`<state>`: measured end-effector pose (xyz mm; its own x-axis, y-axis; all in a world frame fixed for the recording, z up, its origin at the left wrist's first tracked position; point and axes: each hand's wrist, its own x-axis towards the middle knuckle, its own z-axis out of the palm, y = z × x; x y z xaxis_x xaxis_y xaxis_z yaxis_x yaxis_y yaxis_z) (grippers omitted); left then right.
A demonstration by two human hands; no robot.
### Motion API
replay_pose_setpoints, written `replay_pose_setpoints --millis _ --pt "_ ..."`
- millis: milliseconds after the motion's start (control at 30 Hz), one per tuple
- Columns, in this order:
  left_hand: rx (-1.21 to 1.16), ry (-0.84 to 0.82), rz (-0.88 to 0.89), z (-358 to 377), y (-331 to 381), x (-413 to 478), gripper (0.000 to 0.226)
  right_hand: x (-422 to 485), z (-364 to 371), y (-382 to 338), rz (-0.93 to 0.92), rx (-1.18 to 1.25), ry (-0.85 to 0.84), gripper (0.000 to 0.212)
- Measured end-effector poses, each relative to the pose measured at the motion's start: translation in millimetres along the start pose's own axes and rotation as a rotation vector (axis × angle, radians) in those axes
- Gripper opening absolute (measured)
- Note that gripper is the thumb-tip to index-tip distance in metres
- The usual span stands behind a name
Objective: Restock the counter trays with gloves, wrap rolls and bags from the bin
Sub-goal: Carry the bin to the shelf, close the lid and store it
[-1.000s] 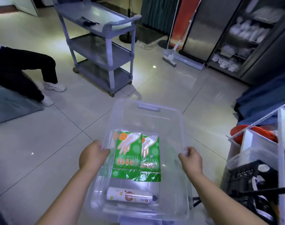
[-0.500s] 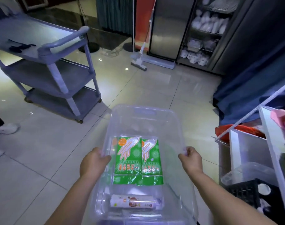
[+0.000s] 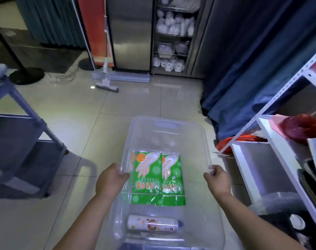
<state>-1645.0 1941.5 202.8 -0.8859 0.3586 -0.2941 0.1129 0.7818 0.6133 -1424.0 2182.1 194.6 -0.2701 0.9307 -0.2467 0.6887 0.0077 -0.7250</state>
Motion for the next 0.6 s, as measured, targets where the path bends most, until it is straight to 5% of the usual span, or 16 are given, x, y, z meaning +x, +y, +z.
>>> replay_pose_setpoints --millis 300,400,600 --pt "0.149 -0.213 0.234 40 106 142 0.019 57 -3 -17 0.237 0.057 0.252 0.012" --pt "0.201 -0.293 0.295 80 143 168 0.019 86 -14 -7 0.317 0.067 0.331 0.036" --pt "0.288 -0.406 0.311 166 214 201 0.02 169 -44 35 0.415 0.034 0.324 0.014"
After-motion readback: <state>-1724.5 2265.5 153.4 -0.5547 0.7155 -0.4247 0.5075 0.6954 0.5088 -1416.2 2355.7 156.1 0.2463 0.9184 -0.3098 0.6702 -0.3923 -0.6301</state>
